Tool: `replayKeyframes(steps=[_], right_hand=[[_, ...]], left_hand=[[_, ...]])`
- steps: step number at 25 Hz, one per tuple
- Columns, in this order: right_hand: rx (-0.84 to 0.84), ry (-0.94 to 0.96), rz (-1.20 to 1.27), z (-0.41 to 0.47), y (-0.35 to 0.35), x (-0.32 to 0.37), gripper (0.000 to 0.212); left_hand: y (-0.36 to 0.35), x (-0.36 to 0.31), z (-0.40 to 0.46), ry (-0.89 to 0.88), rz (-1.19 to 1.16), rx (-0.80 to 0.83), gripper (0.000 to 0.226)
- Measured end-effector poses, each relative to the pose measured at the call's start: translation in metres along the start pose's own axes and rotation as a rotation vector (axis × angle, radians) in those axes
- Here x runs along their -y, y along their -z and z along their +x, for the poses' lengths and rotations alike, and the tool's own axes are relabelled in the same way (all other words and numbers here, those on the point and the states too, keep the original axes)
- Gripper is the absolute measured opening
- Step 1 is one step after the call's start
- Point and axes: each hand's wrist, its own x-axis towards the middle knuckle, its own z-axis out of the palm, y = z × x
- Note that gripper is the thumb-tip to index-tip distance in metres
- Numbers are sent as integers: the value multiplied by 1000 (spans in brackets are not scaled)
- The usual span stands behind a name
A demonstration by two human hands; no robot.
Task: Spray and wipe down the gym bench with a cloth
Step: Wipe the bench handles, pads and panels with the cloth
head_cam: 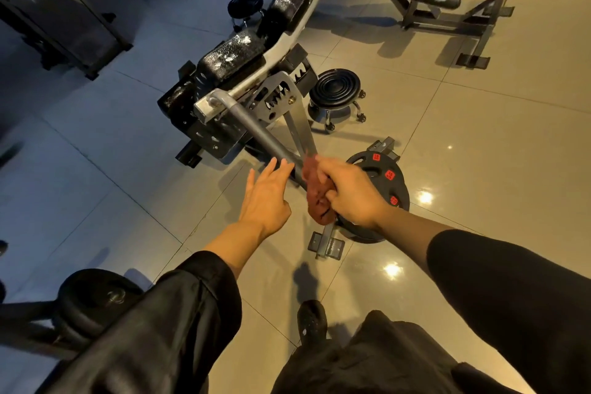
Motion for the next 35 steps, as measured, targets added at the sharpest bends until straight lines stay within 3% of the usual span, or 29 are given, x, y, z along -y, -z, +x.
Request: replayKeyframes(steps=[4,7,12,14,17,24,35], right_hand=[[193,4,-283,-3,9,-8,24],[50,-46,-174,9,36,7,32],[-112,86,47,49,42,56,41],[-129,126,87,62,36,69,41],[-125,192,42,83,16,88,36],[64,-96,-378,114,-8,76,49],[199,-133,-537,106,-15,73,61]], left_hand=[[1,4,-3,5,-67,20,75],[14,-5,2,-91,-305,-83,57],[60,-5,10,-234,-568,-100,55],[74,8,8,-202,-725,-78,51],[80,31,5,-149,-905,-181,40],[64,115,20,275,-815,-637,34],[60,96,90,527,-917,-598,42]])
